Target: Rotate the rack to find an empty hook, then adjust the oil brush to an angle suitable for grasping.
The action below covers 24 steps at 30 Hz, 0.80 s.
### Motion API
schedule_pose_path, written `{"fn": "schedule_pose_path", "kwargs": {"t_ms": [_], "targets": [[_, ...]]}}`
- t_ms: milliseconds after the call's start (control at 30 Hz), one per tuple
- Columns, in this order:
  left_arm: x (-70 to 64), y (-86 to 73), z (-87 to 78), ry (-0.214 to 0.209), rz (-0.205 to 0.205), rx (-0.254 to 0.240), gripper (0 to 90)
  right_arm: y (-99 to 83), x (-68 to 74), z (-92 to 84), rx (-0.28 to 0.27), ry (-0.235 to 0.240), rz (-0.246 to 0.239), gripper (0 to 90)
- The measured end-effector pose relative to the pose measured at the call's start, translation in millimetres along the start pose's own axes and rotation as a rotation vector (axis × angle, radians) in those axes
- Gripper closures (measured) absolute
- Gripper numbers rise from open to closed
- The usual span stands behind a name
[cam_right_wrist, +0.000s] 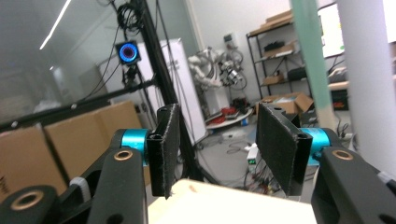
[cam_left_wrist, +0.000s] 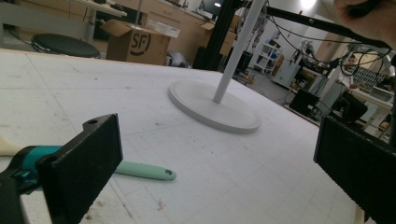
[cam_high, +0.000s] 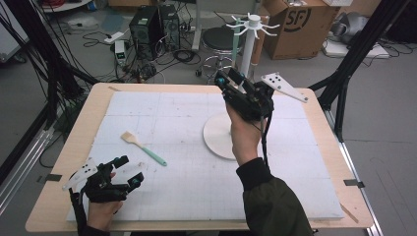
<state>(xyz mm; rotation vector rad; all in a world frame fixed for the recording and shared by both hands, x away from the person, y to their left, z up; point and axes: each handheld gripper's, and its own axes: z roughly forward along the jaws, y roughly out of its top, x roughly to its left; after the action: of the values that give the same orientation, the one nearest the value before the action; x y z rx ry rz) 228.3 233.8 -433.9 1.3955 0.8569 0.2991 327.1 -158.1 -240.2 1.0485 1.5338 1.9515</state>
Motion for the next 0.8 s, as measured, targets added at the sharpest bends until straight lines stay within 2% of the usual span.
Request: {"fn": "schedule_pose_path", "kwargs": {"t_ms": [567,800], "targets": [[-3.3,-0.7,0.4,0.0,0.013,0.008,1.7,-23.5,-11.7,-14.2,0.045,-0.04,0.004,38.6],[-3.8,-1.1,1.6,-0.001,0.016,0.011,1.7,-34.6,-19.9,-25.7,0.081,-0.049,0.028,37.0]]}}
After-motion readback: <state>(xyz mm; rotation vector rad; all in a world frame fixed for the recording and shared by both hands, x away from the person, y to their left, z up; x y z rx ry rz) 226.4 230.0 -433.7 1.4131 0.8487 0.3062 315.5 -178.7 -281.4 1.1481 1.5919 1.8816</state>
